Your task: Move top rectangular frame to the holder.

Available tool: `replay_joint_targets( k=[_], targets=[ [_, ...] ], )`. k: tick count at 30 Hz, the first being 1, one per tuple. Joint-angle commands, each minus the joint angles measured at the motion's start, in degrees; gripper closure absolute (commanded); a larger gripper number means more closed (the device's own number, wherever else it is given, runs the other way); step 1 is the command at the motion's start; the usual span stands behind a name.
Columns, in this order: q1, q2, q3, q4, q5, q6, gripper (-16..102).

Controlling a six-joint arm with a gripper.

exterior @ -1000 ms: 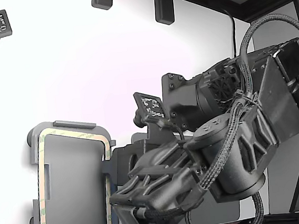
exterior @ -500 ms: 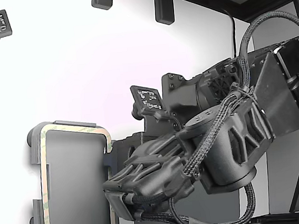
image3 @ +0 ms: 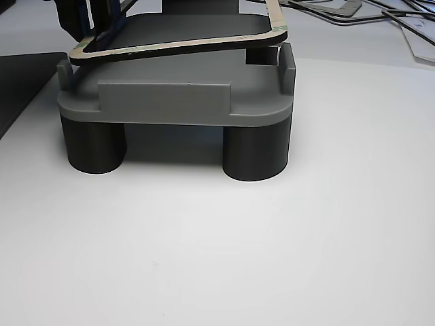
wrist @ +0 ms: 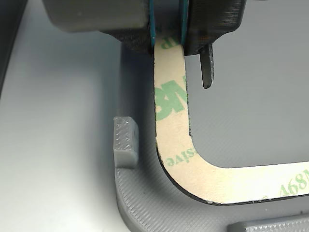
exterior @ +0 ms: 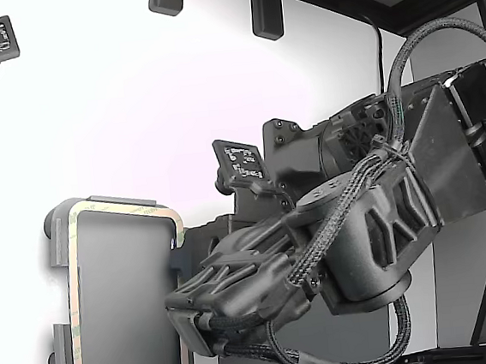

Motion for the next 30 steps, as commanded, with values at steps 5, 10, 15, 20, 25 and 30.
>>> replay_joint_targets(
  k=[5,10,15,20,25,30],
  targets=[
    [-1.1,1.2,0.0,-1.0,-0.1,0.3,97],
    [-1.1,1.2,1.0,-1.9,-0.4,0.2,97],
    [-1.1,1.2,1.8,-2.7,-0.8,0.2,96],
    [-1.1,1.3,2.5,-3.4,-0.8,0.2,88],
    [-1.1,1.4,1.2,-2.5,0.6,-0.3,-8],
    [-1.1,1.6,-1.1,-1.5,2.7,-2.4,-14]
  ],
)
